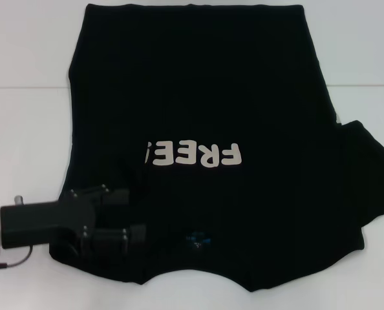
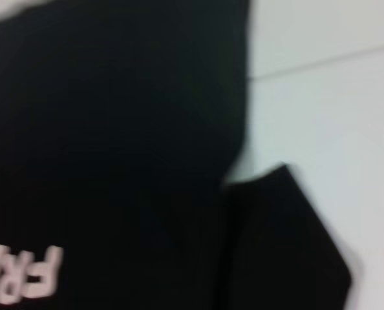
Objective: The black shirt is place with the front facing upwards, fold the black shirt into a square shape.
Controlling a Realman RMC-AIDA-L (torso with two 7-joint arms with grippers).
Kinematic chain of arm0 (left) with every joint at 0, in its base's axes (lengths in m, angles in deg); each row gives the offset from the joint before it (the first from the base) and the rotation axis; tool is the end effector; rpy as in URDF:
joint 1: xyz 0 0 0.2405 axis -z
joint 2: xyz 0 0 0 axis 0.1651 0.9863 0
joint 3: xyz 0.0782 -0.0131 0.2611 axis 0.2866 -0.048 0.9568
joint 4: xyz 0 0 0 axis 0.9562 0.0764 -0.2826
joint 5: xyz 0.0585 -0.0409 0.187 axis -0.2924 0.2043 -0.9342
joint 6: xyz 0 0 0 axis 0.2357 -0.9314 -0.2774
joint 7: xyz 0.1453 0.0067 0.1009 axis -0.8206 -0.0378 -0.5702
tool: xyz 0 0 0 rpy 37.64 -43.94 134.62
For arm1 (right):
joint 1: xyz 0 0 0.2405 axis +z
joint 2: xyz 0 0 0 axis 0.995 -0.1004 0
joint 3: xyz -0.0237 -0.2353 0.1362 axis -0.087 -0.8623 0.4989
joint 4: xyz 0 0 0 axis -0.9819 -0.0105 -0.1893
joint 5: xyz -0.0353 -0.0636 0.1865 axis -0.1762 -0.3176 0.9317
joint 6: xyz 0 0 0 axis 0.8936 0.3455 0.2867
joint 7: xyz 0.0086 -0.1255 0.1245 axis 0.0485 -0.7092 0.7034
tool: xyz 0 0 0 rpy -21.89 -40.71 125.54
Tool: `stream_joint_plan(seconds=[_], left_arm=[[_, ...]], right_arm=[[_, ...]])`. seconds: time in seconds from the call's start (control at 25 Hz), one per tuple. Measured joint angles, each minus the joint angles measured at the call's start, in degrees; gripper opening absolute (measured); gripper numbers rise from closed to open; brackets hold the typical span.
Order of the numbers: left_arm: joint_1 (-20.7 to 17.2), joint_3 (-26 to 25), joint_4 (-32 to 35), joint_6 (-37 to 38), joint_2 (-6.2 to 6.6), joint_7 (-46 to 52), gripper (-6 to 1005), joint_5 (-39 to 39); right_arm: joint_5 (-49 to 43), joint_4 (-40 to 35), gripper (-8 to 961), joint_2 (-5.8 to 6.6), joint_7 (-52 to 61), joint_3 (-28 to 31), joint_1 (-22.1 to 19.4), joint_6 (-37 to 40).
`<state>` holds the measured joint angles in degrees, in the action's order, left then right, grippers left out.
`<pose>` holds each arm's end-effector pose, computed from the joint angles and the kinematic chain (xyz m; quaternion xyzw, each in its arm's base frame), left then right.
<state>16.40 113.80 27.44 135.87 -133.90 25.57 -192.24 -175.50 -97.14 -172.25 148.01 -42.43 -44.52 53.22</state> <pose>-0.2810 0.3086 -0.0229 -0.9336 -0.2333 -0.2501 0.1071 0.3183 0.4113 0.0839 -0.7231 0.6216 0.0407 0.2986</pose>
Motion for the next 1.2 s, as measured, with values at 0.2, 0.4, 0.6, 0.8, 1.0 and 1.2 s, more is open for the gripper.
stream_joint_plan(seconds=[0.2,0.4,0.6,0.8,1.0,1.2], left_arm=[[0.5,1.0,0.0,-1.3,-0.47,-0.6,920,-1.3],[0.8,1.0,0.1,-1.4,-0.81,-1.3,920,-1.2],[1.1,0.9,0.2,-1.3,-0.93,-1.3,919,-1.1],[1.3,0.5,0.2,-1.6,-1.06,-1.3,919,-0.9],[1.8,0.5,0.2,-1.7,-1.19,-1.3,919,-0.8],[2.2,0.4,0.2,-1.8,-1.20,-1.3,919,-0.8]], right_arm=[[-3.9,4.7,755,-0.42,1.7,-1.0,2.1,-3.4],[-4.7,12.9,755,0.75,2.5,-3.6,3.0,-8.7],[-4.8,15.0,755,1.42,3.2,-5.0,3.0,-10.6],[-4.8,17.1,755,1.24,3.2,-5.1,3.0,-12.5],[-4.9,18.8,755,1.11,3.2,-5.6,3.2,-14.4],[-4.6,19.0,754,0.91,3.1,-5.7,3.4,-14.4]])
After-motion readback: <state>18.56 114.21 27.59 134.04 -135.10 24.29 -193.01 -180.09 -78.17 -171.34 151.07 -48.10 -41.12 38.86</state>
